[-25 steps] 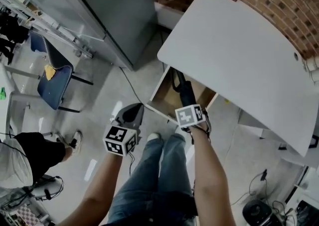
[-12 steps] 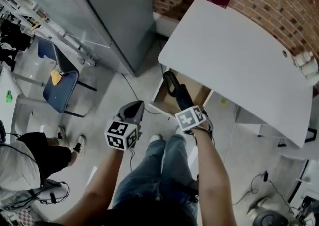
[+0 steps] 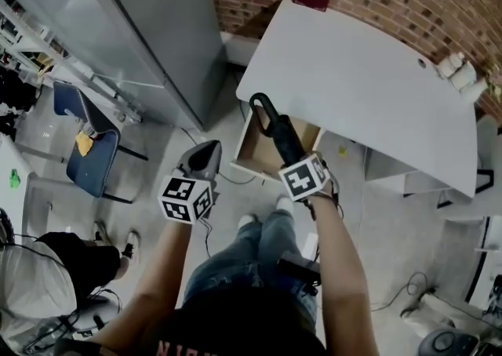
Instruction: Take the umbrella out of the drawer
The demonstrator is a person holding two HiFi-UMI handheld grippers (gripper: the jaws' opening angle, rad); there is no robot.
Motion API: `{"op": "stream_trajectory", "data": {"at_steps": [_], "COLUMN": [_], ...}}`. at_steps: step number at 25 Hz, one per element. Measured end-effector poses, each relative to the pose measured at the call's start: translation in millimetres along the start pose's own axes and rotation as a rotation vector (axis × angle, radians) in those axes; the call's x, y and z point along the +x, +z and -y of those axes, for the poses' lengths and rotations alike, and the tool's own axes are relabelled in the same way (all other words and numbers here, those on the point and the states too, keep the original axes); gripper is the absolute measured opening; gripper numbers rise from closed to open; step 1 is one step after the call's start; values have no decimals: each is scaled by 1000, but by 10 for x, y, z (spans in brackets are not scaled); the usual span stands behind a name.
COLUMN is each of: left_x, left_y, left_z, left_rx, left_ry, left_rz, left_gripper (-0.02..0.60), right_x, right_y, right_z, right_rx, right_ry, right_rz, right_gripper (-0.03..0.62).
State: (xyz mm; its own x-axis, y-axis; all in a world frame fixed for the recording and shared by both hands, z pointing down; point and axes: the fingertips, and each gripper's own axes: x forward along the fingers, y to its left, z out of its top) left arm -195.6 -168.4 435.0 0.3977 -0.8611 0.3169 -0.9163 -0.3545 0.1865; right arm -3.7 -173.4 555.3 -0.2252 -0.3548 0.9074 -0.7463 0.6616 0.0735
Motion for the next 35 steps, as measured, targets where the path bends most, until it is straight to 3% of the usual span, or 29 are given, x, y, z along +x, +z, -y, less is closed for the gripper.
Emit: {"op": "stream_trajectory", "data": {"at_steps": [6, 11, 15, 21, 26, 35], "left_x": [-110, -239, -295, -343, -391, -580], "left_y": [338, 596, 792, 1026, 1163, 1441], "left_z": [62, 48, 64, 131, 262, 510], "left_rx": [84, 109, 191, 213, 230, 273], "left_ry": [-41, -55, -50, -43, -35, -18], "left_rz": [60, 116, 158, 213, 245, 321], "left_gripper": [-2, -2, -2, -2, -2, -2], "right_x": [-464, -858, -1170, -1711, -2150, -2689], "right_y": [280, 488, 687, 909, 959, 825], "right_z": [-2, -13, 19, 14, 55, -7], "right_rx": [32, 59, 45, 81, 103, 40], "right_ry": [-61, -112, -158, -206, -250, -326], "right_rz": [137, 232, 321, 504, 634, 823], "right_gripper": [242, 242, 242, 242, 242, 242]}}
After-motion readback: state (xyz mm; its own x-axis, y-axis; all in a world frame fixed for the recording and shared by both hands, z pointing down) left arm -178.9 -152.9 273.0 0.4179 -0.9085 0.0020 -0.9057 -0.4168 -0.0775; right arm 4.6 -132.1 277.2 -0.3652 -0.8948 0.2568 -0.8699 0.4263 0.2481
